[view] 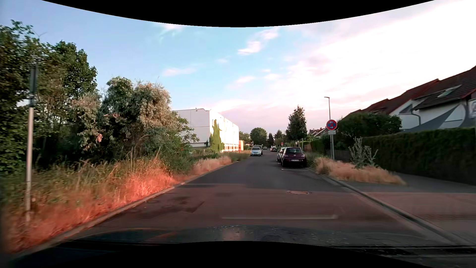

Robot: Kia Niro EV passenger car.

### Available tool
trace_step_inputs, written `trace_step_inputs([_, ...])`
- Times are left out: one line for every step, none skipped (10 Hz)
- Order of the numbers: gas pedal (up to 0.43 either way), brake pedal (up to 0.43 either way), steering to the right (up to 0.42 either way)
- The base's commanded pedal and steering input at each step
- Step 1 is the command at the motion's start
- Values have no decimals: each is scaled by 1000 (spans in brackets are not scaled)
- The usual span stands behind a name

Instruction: Follow the waypoints while adhering to traffic rules and regulations

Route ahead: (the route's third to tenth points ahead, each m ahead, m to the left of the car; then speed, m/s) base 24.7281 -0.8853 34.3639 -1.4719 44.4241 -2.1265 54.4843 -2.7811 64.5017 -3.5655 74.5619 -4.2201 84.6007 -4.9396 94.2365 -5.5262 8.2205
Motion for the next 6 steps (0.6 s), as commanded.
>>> trace_step_inputs([8,0,-5])
trace_step_inputs([8,0,-5])
trace_step_inputs([8,0,-4])
trace_step_inputs([8,0,-2])
trace_step_inputs([8,0,1])
trace_step_inputs([8,0,3])
